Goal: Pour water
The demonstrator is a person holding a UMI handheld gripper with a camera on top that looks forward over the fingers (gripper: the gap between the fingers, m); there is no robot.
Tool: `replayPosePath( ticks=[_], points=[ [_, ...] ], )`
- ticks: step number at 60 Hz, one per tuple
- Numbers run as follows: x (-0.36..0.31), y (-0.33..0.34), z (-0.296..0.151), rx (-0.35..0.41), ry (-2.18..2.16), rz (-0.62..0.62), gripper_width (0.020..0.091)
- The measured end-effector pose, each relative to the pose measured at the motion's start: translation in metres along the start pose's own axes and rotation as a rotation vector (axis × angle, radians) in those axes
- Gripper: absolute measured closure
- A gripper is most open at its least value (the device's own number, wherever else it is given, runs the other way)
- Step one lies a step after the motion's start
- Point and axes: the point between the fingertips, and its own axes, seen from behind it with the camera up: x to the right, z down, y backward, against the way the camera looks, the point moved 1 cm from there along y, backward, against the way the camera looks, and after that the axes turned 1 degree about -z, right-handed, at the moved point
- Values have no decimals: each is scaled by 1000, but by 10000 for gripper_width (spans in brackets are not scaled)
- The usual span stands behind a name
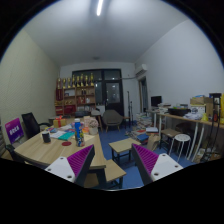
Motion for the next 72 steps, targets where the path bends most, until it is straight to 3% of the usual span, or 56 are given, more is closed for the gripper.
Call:
replayPosePath(
  ticks=[17, 33, 48, 56, 72],
  points=[
    [-10, -16, 5, 6, 52, 30, 291],
    [-68, -70, 9, 25, 40, -45, 294],
    [-175, -217, 11, 53, 91, -119, 303],
    [-222, -297, 33, 21, 88, -124, 316],
    [-251, -403, 57, -20, 108, -52, 314]
  ],
)
